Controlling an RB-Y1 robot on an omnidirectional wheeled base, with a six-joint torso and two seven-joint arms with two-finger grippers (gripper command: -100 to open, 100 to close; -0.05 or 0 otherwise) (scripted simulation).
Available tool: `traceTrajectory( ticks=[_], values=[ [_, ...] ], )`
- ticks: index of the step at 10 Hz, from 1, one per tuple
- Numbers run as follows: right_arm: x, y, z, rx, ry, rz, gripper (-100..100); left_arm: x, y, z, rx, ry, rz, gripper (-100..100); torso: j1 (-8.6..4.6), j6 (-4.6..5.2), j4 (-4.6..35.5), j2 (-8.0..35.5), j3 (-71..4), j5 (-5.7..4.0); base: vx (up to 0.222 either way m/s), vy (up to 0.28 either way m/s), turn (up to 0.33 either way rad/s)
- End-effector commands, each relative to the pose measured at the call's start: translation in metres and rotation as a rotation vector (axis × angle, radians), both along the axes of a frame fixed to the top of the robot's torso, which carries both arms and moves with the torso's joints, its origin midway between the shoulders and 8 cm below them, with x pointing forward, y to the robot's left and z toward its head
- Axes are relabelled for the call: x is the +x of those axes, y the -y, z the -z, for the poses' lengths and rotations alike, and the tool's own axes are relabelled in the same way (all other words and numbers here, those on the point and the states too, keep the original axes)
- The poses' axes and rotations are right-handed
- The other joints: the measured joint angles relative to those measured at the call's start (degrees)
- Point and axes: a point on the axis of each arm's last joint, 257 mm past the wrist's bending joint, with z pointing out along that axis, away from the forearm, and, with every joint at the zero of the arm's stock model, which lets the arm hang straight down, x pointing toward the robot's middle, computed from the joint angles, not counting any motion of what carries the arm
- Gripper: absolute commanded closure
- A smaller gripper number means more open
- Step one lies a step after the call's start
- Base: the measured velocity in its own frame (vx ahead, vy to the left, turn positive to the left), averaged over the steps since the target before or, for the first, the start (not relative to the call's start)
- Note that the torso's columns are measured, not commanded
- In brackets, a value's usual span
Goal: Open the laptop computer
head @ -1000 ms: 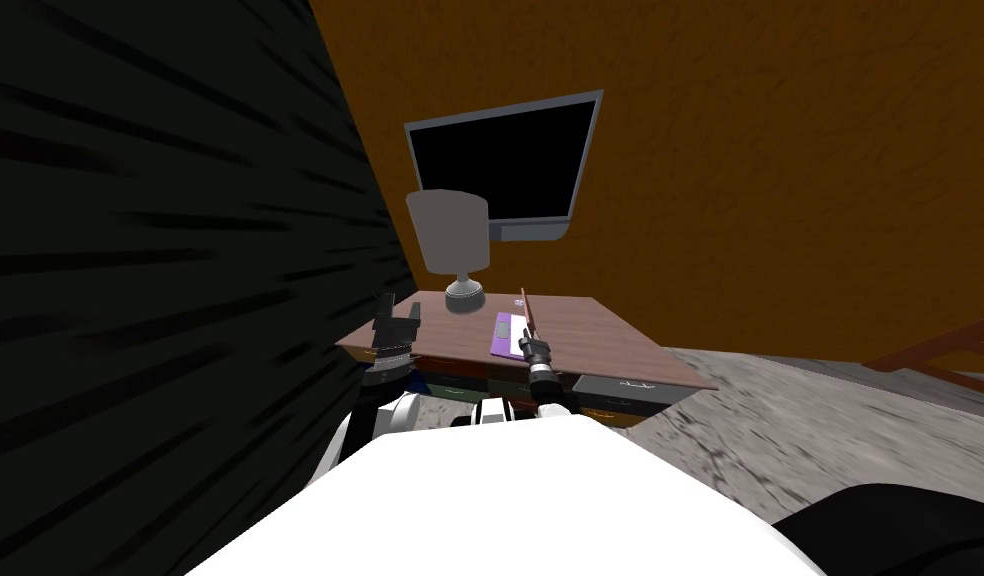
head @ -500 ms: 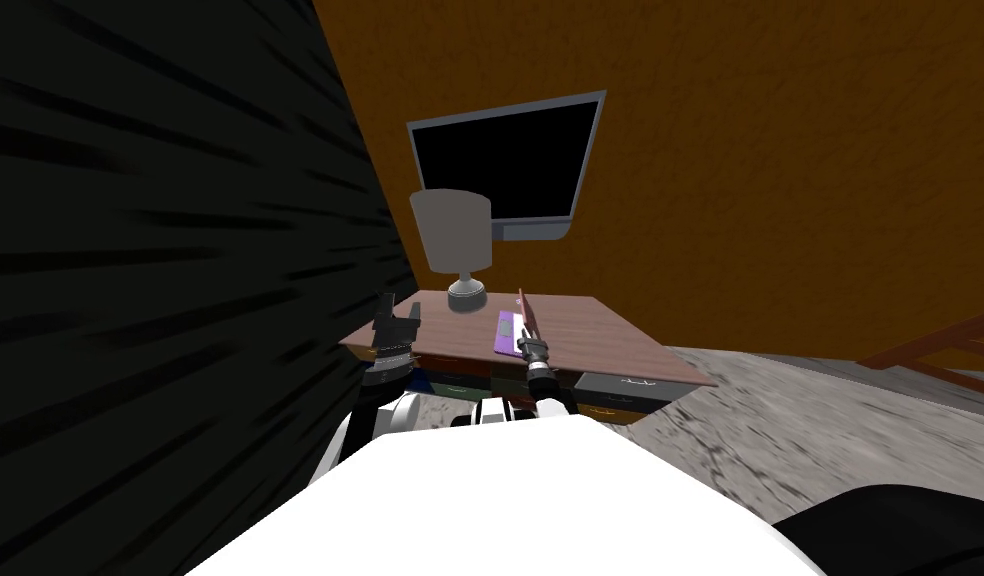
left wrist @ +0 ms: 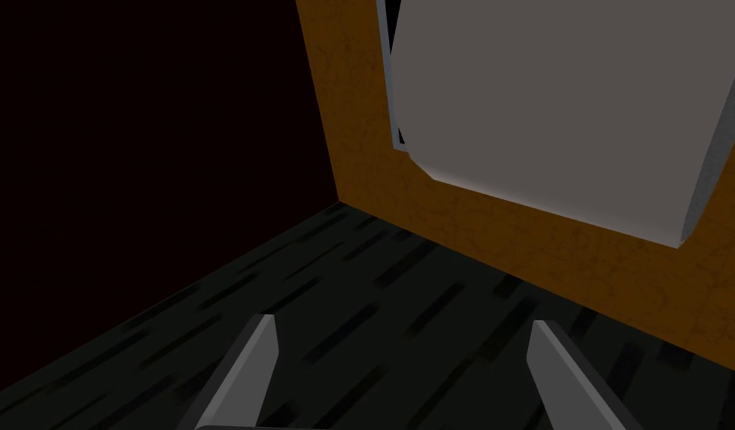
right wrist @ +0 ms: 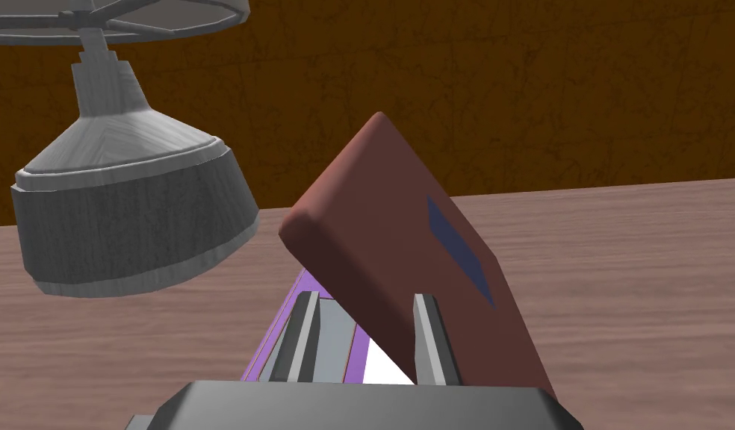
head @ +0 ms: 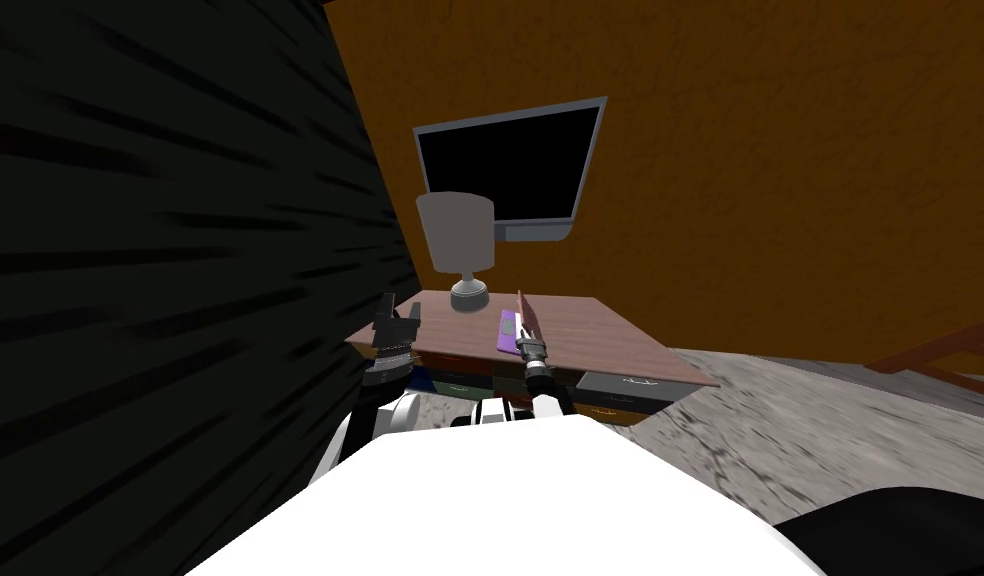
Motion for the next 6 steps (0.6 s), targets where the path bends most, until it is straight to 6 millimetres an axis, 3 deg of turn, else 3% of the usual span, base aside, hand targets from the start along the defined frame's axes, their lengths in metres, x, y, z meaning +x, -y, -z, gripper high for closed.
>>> traceTrajectory(
  ticks=[1, 6],
  values=[
    [0.002, 0.001, 0.025, -0.038, -0.044, 0.002, 100, 0.000, 0.000, 0.000, 0.000, 0.000, 0.000, 0, -0.08, -0.01, 0.0, 0.0, 0.0, -0.02, -0.012, 0.019, 0.010],
    [0.010, 0.002, 0.043, -0.113, -0.063, 0.007, 100, 0.000, 0.000, 0.000, 0.000, 0.000, 0.000, 0, -0.15, 0.05, -0.1, -0.1, -0.1, -0.08, -0.014, 0.020, 0.007]
  ],
)
